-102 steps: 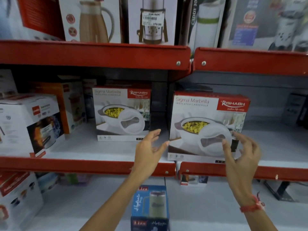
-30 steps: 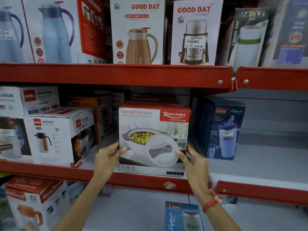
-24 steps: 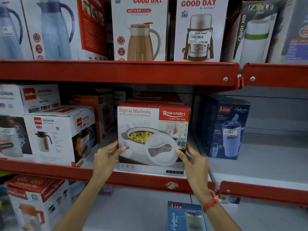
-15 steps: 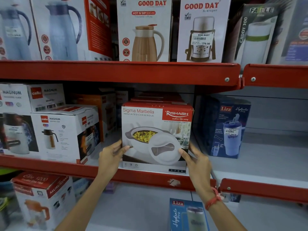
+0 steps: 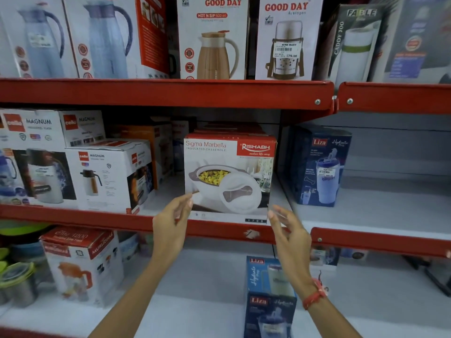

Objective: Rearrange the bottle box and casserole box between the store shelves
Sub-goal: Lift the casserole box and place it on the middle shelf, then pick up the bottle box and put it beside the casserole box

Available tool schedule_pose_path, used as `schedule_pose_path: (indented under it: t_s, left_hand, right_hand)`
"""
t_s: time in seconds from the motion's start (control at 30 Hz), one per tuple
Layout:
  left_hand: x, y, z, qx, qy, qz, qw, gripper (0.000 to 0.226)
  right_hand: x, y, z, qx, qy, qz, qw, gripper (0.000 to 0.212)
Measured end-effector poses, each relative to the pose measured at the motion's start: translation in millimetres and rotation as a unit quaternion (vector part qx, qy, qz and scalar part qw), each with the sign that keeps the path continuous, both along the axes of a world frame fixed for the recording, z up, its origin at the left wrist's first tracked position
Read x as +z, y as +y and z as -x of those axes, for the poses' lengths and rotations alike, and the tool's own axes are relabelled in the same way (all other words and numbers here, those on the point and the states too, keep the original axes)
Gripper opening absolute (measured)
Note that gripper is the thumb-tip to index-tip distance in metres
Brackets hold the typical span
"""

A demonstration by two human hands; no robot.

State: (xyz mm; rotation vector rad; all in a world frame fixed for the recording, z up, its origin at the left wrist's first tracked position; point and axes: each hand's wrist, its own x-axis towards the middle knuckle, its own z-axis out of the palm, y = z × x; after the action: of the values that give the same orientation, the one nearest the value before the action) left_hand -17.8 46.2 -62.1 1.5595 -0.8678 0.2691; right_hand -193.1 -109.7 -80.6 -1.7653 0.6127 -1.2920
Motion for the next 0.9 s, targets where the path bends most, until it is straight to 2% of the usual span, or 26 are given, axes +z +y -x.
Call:
schedule_pose_path:
  t_s: [0.13, 0.27, 0.4, 0.53, 0.57, 0.67, 0.77, 0.9]
  left_hand:
    - [-26.9, 3.2, 29.4, -0.063, 0.054, -0.01, 0.996, 0.024]
    - [-76.6, 1.5, 58.8, -0.109, 0.137, -0.05, 0.983, 0.018]
    - [-133.7, -11.2, 77.1, -0.132, 0.188, -0.122, 0.966, 0.021]
    - [-176.8, -35.1, 86.4, -0.162, 0.226, -0.193, 0.941, 0.058]
    - [-182.9, -41.5, 87.4, -0.171, 0.237, -0.208, 0.934, 0.066]
    - [-192.7, -56.9, 88.3, -0.21, 0.261, -0.251, 0.908, 0.081]
    - [-198.1, -62.2, 88.0, -0.228, 0.244, -0.272, 0.902, 0.075]
    - [-190.9, -51.0, 89.4, -0.235, 0.253, -0.241, 0.907, 0.072]
  right_hand:
    - [-33.3, 13.7, 22.9, 0.025, -0.02, -0.025, 0.999, 0.023]
    - [-79.8, 12.7, 40.5, 0.002, 0.036, -0.034, 0.999, 0.021]
    - [-133.9, -1.0, 61.0, -0.016, 0.093, -0.041, 0.995, 0.054]
    - [-181.6, -20.9, 72.5, 0.053, 0.189, -0.135, 0.971, 0.086]
    - [-188.8, -24.0, 71.4, 0.077, 0.21, -0.16, 0.961, 0.087]
    - [-200.7, -28.1, 67.2, 0.115, 0.263, -0.169, 0.943, 0.066]
    - [-200.1, -26.1, 66.1, 0.123, 0.249, -0.158, 0.948, 0.068]
    - [-188.2, -17.3, 71.2, 0.118, 0.222, -0.17, 0.953, 0.072]
